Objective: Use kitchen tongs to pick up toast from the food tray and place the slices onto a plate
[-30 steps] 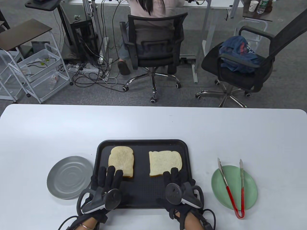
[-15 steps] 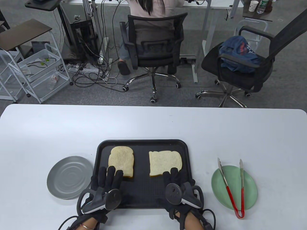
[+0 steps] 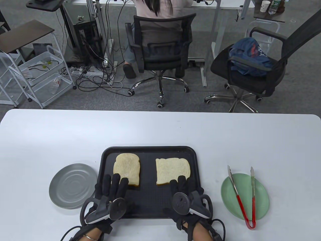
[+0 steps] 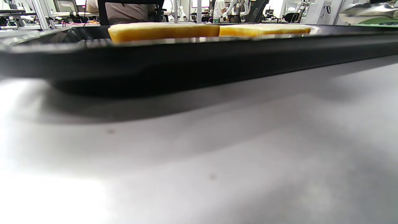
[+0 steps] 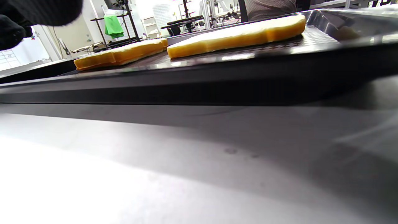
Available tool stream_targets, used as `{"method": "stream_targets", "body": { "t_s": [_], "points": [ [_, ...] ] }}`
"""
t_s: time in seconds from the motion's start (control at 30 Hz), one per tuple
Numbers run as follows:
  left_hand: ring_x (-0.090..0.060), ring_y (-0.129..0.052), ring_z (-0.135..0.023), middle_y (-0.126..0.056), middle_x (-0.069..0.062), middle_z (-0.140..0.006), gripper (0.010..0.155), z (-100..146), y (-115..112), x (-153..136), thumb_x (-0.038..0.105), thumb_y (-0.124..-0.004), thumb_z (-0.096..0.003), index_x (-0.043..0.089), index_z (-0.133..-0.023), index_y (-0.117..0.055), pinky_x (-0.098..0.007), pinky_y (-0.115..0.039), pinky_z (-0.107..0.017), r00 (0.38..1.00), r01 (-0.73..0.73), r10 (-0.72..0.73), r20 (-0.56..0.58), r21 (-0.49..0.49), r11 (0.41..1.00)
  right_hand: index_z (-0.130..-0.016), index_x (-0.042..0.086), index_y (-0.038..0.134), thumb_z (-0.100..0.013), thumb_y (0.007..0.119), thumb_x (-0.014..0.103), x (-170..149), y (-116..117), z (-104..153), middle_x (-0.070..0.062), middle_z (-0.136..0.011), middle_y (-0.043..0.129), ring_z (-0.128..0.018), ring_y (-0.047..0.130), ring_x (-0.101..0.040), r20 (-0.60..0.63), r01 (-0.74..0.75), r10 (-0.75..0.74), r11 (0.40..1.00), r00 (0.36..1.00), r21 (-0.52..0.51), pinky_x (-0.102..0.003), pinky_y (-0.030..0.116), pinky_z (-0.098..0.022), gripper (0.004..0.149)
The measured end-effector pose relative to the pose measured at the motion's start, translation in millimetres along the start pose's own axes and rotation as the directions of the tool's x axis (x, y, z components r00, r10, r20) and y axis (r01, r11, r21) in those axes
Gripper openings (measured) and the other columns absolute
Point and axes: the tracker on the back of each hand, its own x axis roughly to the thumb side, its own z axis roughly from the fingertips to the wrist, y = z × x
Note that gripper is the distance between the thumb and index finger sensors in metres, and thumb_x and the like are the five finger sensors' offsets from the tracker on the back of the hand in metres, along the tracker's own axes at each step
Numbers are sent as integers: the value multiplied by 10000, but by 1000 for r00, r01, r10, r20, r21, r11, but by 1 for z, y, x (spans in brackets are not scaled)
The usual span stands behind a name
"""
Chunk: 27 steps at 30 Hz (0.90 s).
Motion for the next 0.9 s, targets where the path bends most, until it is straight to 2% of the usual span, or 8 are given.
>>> {"method": "stream_targets", "body": {
  "t_s": [0.23,0.47,0.73,0.9],
  "points": [
    [-662,39,-1040,95,-340,-1220,943,0,0,1,679,-380,-659,66,-1221,65,-811,-201,-727,1000,-3,3,4,-3,1000,-980,132,22,-408,691,649,-3,-11,6,-278,-1013,-57,-861,12,-615,-4,29,-29,997,1000,-73,-839,256,-477,1021],
    [-662,38,-1040,96,-338,-1220,944,-1,-2,3,679,-382,-658,67,-1221,67,-810,-201,-728,1000,3,-2,12,-13,1000,-989,122,48,-405,708,638,-17,-32,20,-282,-1021,-35,-870,33,-615,-53,54,-67,976,996,-212,-840,256,-478,1021],
    [-661,39,-1041,97,-339,-1220,946,-1,-3,5,679,-380,-659,62,-1219,70,-810,-201,-728,1000,0,0,18,-20,1000,-989,67,76,-395,747,628,-61,-55,45,-291,-1027,18,-874,43,-605,-209,73,-152,936,966,-344,-843,269,-475,1058],
    [-663,37,-1039,94,-342,-1219,949,0,-3,6,678,-381,-660,56,-1215,72,-811,-202,-726,1000,1,-1,23,-17,1000,-985,38,103,-386,782,607,-98,-63,64,-317,-1021,32,-879,52,-587,-322,86,-242,899,915,-430,-843,283,-473,1070]
  ]
}}
